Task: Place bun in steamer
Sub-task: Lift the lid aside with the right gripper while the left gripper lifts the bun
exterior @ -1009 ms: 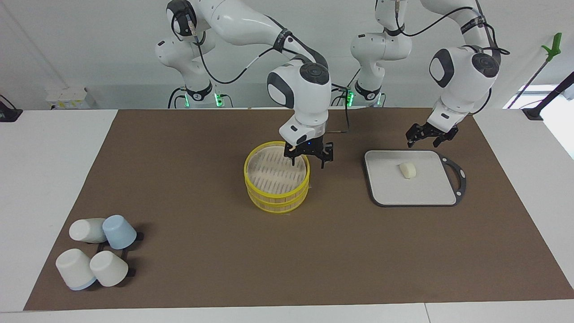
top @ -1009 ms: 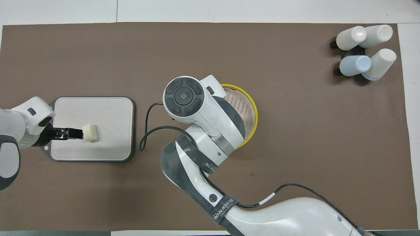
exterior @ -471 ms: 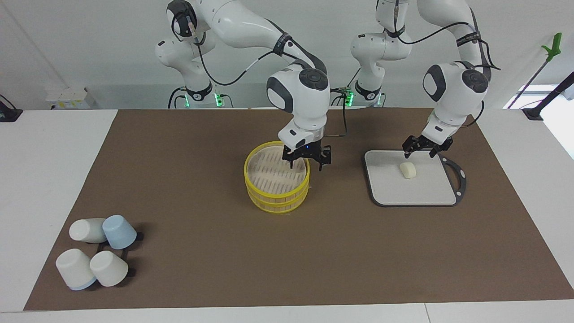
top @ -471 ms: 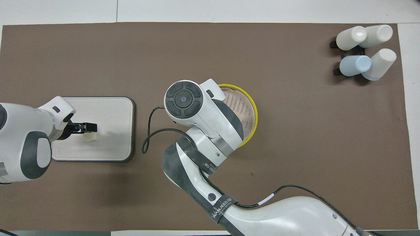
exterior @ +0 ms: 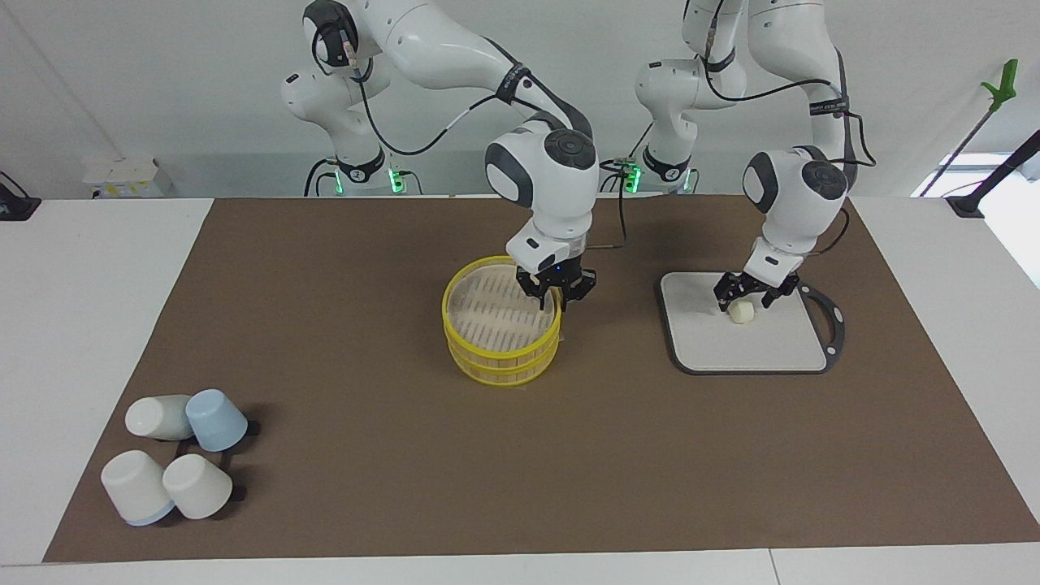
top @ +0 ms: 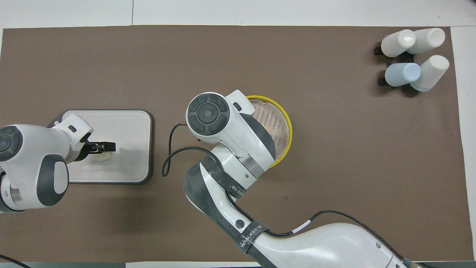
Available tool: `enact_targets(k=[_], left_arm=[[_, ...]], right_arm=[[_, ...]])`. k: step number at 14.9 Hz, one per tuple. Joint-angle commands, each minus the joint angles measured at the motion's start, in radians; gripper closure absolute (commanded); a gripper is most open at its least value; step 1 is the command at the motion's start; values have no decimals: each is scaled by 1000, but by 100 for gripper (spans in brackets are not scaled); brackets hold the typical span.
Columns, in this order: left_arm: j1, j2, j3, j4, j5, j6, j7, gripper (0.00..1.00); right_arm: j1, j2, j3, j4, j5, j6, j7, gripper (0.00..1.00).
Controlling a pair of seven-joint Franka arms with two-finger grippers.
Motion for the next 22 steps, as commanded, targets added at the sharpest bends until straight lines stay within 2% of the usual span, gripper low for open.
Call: enact_targets(k=[1,2,6,9,11,16,18,22], left_arm=[[-9,-5,8,-25,20,33,-27,0],[-9,-7,8,-31,20,33,-28,0],[-7,-7,8,-35,20,36,-30,23],[-8,-5,8,-35,20,42,-57,49],[-10,-5,8,-35,20,41,-57,65],[-12,-2,7,-22,20,29,-59,66],[-18,4,5,4,20,13,-98,66],[-91,29,4,200,14,-229,-215,66]], right_arm=[[-13,-4,1,-19,-9,22,-57,100],[-15,-6,1,-14,-9,20,-87,100],[-33,-9,-1,40,-6,-67,-113,100],[-107,-24,4,92,5,-121,-255,100],[-133,-45,4,95,6,-130,-275,100],[-228,-78,4,89,8,-158,-328,100],[-280,-91,4,89,9,-185,-419,100],[-393,-104,7,89,32,-215,-612,100]])
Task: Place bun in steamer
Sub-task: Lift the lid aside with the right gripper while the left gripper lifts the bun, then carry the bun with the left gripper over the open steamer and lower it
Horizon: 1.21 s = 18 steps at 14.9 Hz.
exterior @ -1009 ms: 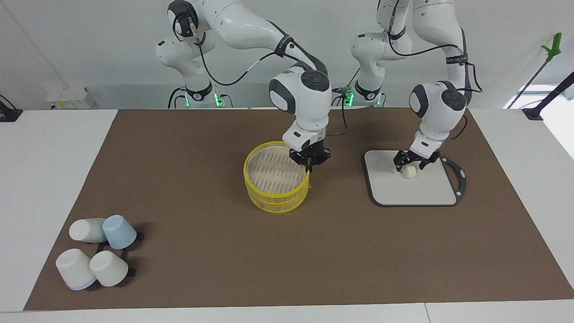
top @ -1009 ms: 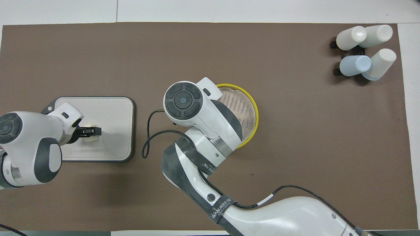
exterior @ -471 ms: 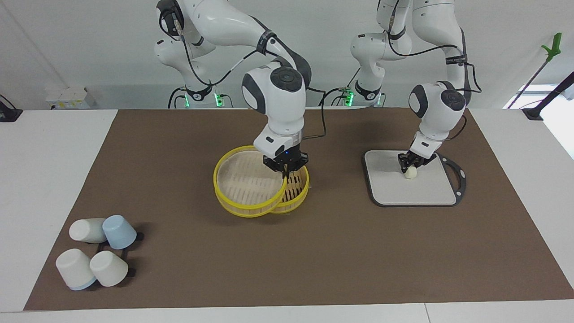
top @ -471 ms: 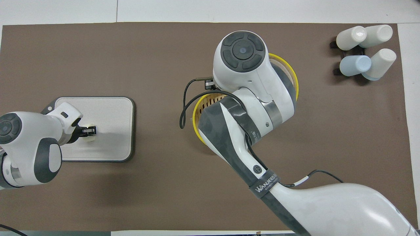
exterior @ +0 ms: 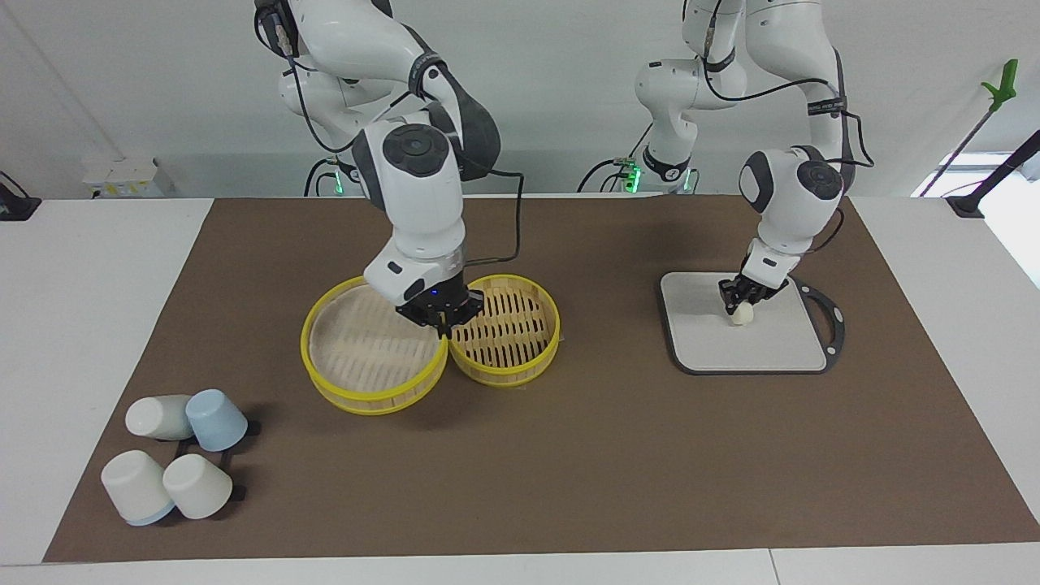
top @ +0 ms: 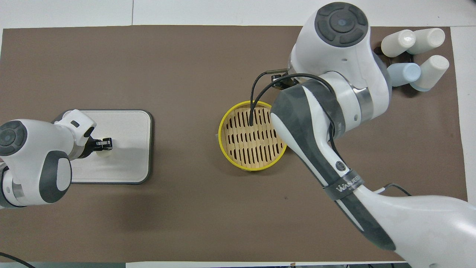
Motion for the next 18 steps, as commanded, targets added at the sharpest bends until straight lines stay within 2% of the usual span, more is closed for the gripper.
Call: enact_targets(k=[1,5,9,10,14,15,18], left_arm=[[-72,35,9,181,10,-198,-102,66],[-176,54,8,350,-7,-350,-264,66],[-300,150,7,590,-68,-460,-471,66],[-325,161,6,617,-75,-462,-510,66],[-464,174,6,611,-81,-354,-648,66],[-504,196,6,608,-81,-318,-681,66],[-613,204,6,533,-81,-189,-732,66]], right_arm=[[-94,-23,9,-2,77,-25,-171,100],[-134,-25,4,-2,78,-50,-260,100],[-146,-31,1,-5,76,-54,-266,100],[-148,-31,1,-5,76,-54,-272,100],[-168,-36,1,-5,78,-54,-328,100],[-179,-37,1,-7,78,-54,-340,100],[-186,-39,3,-19,78,-48,-343,100]])
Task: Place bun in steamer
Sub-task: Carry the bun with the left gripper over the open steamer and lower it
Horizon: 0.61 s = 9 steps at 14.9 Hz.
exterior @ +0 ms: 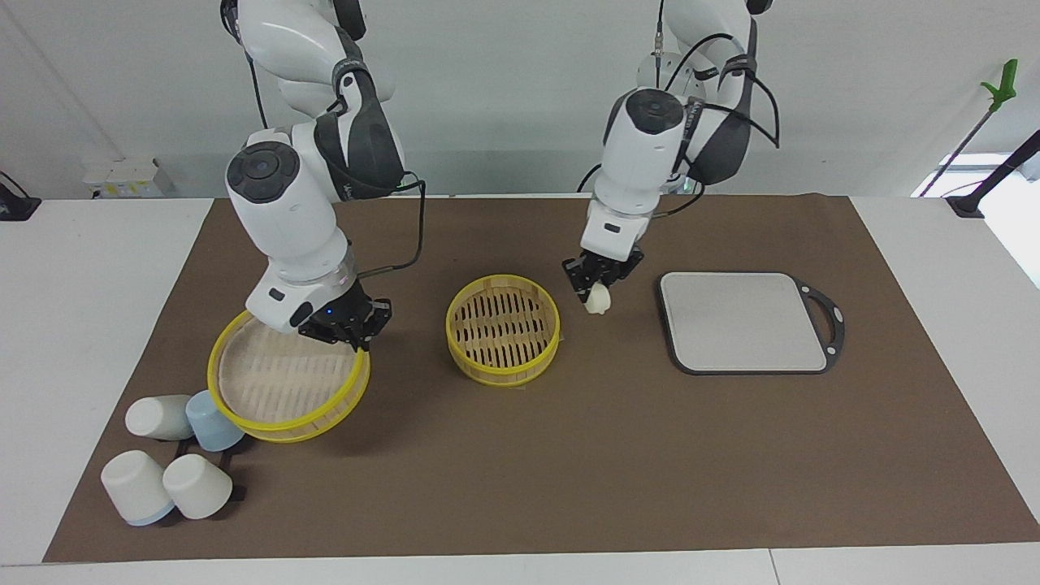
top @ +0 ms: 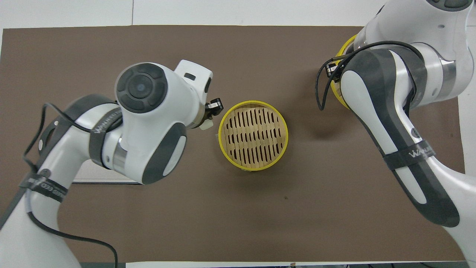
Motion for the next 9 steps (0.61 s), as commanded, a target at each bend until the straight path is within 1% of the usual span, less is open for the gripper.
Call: enact_targets(k=[1,3,6,7,9], left_arm=[[-93,10,21,-67,-12,104,-26,66],[-131,27,21,-92,-5,158,-26,66],[-179,131,24,-78,36,221,-28,66],[-182,152,23,-80,43,242,-28,66],[-182,163,23,-80,43,256,-28,66]], right_arm=[[-12,-25,6,-26,9,0,-27,100],[-14,-27,6,-38,11,17,-26,100],[-15,-42,6,-76,18,76,-24,100],[-15,-50,6,-92,20,92,-24,100],[-15,-53,6,-103,20,113,-23,100]])
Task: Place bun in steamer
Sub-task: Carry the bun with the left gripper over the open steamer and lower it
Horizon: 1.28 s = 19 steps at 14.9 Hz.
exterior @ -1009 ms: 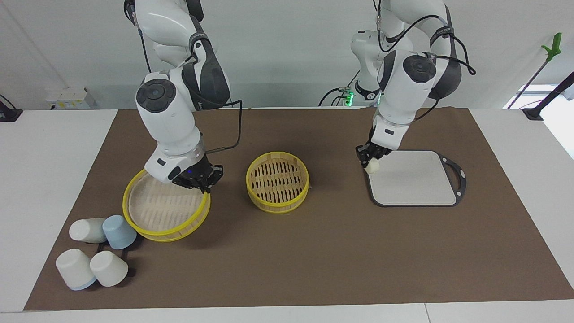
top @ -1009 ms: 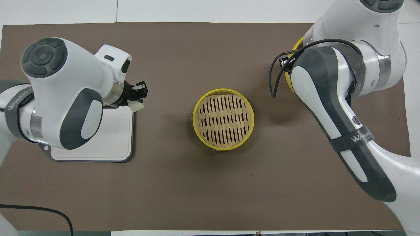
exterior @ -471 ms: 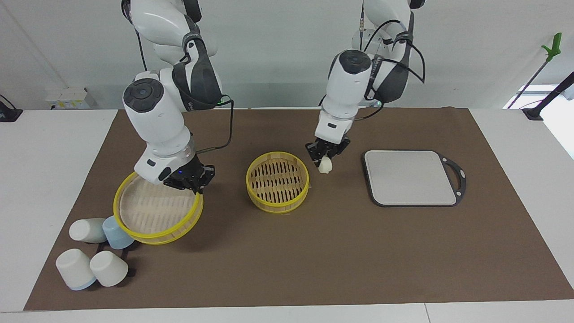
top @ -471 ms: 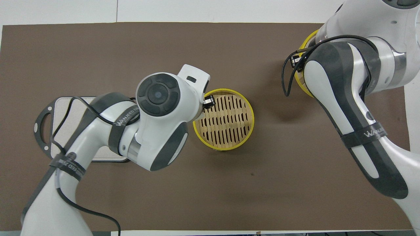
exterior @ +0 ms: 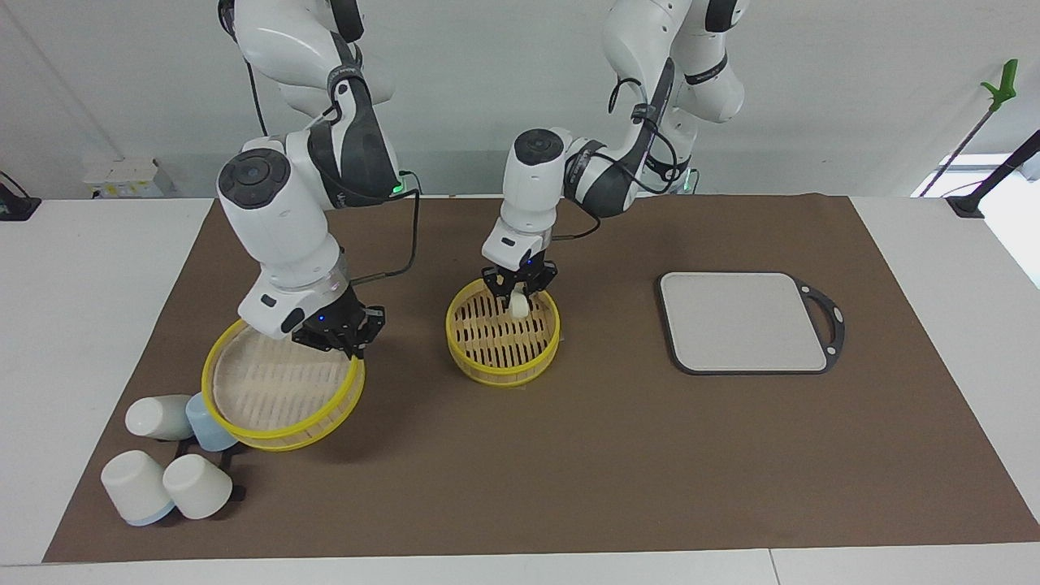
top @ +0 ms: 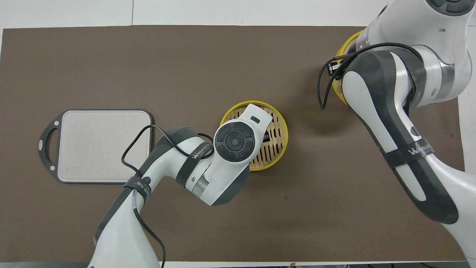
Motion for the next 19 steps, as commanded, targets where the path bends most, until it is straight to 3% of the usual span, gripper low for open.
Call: enact_targets(k=[1,4,5,6,8,9,13,19], left_arm=[[-21,32,19,5,20,41,-3,66],[-42,57,19,5,20,64,-15,64],[-42,57,19,6,19,63,-15,57],[-42,57,19,8,19,63,-21,45],[-42,57,19,8,19,63,-41,11],[-42,57,19,8,20,61,-46,0],[-28,34,19,6,19,38,-46,0],[71,-132,20,6,11,-132,-24,0]], right_arm=[[-11,-50,5,-62,18,38,-20,100],[-11,-50,5,-63,18,36,-19,100],[-11,-50,5,-63,19,35,-13,100],[-11,-50,5,-63,22,33,-7,100],[-11,-51,5,-63,22,30,6,100],[-11,-51,5,-63,24,29,6,100],[-9,-51,5,-63,25,33,6,100],[35,-50,11,-63,25,78,140,100]])
